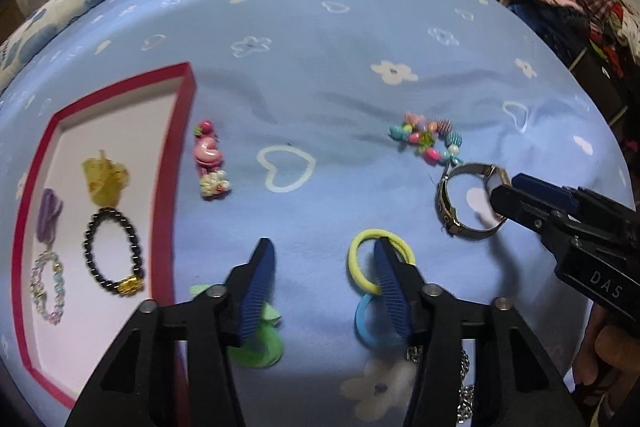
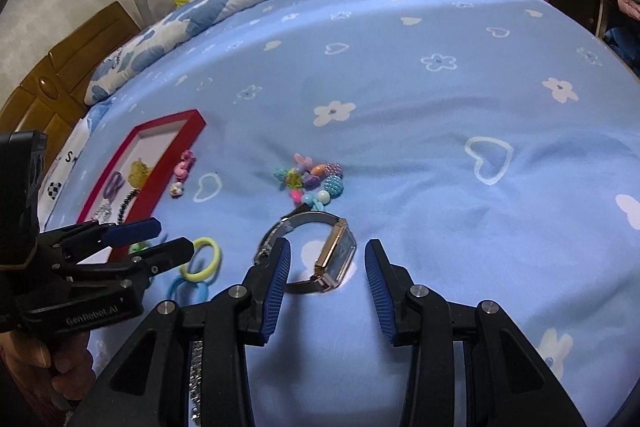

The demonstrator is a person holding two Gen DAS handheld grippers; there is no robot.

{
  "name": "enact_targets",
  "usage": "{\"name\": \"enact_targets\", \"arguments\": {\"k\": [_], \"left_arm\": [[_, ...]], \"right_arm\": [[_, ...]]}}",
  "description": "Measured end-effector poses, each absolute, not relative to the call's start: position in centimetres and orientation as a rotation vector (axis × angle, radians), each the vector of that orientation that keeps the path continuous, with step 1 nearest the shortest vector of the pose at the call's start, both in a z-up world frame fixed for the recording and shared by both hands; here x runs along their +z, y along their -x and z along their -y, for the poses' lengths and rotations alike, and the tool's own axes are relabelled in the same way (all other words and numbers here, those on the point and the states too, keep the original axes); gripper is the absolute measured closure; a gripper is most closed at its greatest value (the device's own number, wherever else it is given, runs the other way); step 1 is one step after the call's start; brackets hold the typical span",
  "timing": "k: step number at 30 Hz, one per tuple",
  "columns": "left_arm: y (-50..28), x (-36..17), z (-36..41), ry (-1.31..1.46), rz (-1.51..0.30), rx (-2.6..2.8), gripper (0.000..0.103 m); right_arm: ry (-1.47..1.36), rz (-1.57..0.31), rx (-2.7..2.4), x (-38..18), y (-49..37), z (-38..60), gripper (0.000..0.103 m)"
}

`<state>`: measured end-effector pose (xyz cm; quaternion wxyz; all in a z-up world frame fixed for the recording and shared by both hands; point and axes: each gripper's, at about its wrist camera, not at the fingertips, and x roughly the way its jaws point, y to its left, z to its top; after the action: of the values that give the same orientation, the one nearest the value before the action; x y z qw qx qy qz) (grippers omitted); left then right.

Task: Organize jewelry
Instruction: 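Grasp the yellow hair band with the left tool while the right tool grasps the watch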

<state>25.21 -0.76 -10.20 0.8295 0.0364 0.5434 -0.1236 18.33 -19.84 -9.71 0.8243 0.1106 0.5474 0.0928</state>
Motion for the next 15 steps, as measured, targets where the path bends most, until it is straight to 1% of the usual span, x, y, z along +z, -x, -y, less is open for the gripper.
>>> {"name": "enact_targets", "arguments": {"k": [2,3,4,5,6,8,10,15], "left_arm": [[-25.6,-10.9,1.0,-0.078,-1.166,-0.280,0.071],[-25.8,-11.1,1.2,-0.086,-1.164,-0.288,0.077],[-25.7,-11.1,1.4,-0.090,-1.160,-0.296,0.081],[-25.8,-11.2,1.5,-0.088,-1.160,-0.312,0.091],[-25.8,-11.3,1.6,-0.082,-1.160,-0.325,0.097],[-25.7,-11.3,1.7,-0.078,-1.152,-0.336,0.100],[-25.5,-11.1,1.5,-0.063,-1.142,-0.343,0.100],[-24.5,-9.9,0.1,-0.001,-1.110,-0.330,0.101]], "right_arm": [[-0.233,-1.173,0.194,-10.2,-18.5,19.8,0.068],[-0.230,-1.180,0.192,-10.4,-18.6,19.8,0.076],[-0.233,-1.182,0.194,-10.5,-18.6,19.8,0.081],[-0.232,-1.182,0.195,-10.5,-18.5,19.8,0.083],[-0.224,-1.180,0.191,-10.5,-18.5,19.7,0.085],[-0.218,-1.170,0.184,-10.4,-18.5,19.8,0.090],[-0.222,-1.161,0.180,-10.2,-18.3,19.9,0.093],[-0.229,-1.136,0.184,-9.2,-17.9,20.1,0.095]]}}
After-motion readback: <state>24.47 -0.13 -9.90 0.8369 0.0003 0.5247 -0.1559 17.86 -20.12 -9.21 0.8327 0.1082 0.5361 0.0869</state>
